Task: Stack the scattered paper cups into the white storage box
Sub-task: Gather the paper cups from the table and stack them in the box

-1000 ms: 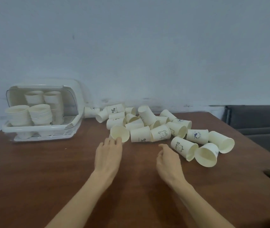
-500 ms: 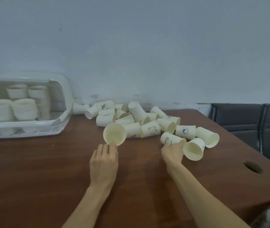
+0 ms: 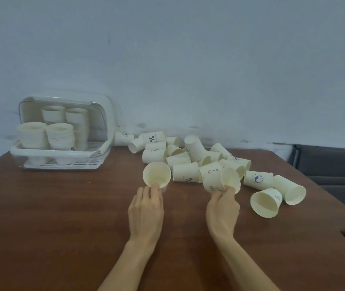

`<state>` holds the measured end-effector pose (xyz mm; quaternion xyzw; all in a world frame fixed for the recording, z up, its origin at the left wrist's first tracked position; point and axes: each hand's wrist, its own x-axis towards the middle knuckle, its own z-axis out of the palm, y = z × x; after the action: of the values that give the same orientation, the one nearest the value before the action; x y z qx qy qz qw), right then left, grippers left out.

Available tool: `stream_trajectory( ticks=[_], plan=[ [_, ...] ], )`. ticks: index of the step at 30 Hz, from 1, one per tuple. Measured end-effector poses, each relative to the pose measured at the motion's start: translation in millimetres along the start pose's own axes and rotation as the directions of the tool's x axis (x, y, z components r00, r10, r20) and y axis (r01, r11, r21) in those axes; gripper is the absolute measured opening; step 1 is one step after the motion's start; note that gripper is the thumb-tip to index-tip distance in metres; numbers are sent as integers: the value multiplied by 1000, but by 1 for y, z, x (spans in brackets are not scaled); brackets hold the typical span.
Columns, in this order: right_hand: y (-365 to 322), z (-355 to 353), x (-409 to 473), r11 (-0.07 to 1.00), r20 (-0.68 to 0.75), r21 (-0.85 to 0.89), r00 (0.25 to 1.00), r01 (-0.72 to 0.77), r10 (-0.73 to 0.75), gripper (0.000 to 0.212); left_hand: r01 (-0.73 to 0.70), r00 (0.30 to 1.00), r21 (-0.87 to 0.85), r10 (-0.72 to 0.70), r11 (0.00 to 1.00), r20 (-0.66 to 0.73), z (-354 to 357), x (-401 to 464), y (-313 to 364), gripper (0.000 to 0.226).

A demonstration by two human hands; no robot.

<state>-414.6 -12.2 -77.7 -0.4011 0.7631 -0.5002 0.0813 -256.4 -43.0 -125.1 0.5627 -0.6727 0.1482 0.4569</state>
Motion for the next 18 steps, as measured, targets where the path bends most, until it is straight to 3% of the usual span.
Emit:
stream_trajectory(
  ticks=[4,10,18],
  plan=[
    [-11,10,-23,972,-2,-15,972,235,-235,18,50,997,-12,-49,999,53,0,1,-4,16],
    [-29,29,-40,886,132,-37,881,462,-454,15,55,998,22,-56,998,14,-13,13,-23,12],
    [-56,61,-53,799,225,-34,784,600,-579,15,27,999,214,-17,976,-48,-41,33,-115,14]
  ],
)
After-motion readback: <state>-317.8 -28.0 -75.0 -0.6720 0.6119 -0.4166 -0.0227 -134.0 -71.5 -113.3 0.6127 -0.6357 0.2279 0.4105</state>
